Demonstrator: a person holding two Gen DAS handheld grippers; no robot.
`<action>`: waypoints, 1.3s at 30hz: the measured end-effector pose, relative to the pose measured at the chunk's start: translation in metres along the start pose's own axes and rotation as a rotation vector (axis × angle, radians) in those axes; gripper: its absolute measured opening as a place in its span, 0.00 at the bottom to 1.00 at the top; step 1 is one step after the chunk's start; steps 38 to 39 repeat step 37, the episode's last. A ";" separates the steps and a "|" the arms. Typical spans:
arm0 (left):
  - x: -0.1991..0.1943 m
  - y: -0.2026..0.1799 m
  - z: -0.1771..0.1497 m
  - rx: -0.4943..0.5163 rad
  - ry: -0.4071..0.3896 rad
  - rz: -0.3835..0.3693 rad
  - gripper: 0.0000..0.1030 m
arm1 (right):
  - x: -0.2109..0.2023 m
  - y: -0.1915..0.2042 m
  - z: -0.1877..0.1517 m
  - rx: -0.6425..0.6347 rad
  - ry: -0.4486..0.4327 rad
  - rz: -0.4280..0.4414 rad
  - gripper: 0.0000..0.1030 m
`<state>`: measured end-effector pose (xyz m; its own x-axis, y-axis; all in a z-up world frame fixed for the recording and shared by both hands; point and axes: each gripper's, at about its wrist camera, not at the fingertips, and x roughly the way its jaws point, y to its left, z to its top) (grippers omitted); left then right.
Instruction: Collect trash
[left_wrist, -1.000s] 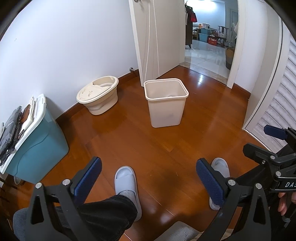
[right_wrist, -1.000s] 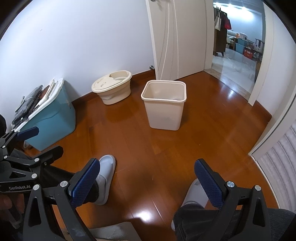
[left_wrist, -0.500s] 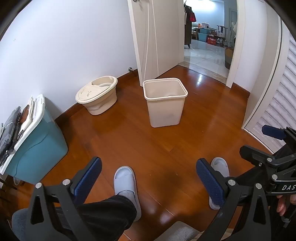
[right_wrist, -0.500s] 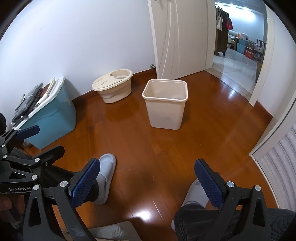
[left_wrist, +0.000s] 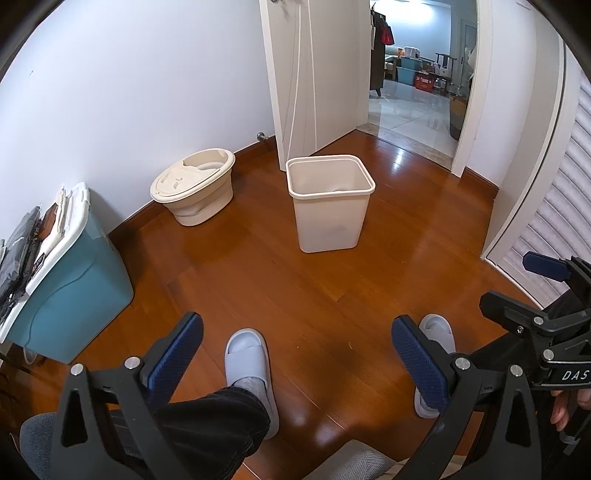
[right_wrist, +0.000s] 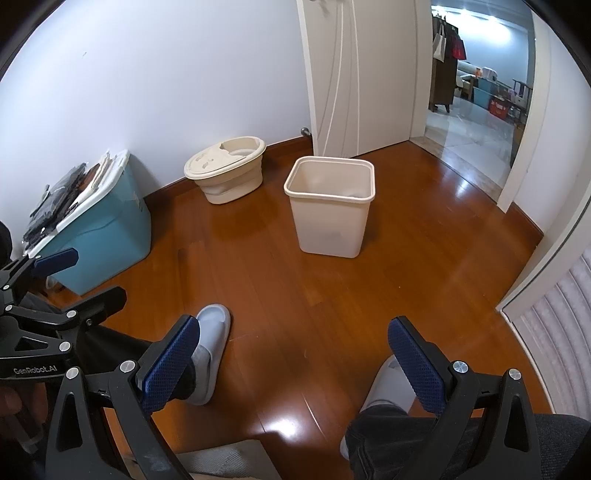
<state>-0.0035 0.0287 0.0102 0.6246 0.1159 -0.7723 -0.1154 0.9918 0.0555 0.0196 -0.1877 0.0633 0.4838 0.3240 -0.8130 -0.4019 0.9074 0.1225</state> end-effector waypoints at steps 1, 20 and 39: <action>0.000 0.000 0.000 -0.001 0.000 -0.002 1.00 | 0.000 0.001 0.000 0.000 0.000 -0.001 1.00; -0.007 -0.002 0.002 -0.004 -0.030 0.035 1.00 | 0.000 -0.002 0.000 -0.013 0.003 0.000 1.00; -0.011 0.011 0.004 -0.092 -0.042 -0.075 1.00 | -0.001 -0.004 -0.001 -0.026 0.005 0.000 1.00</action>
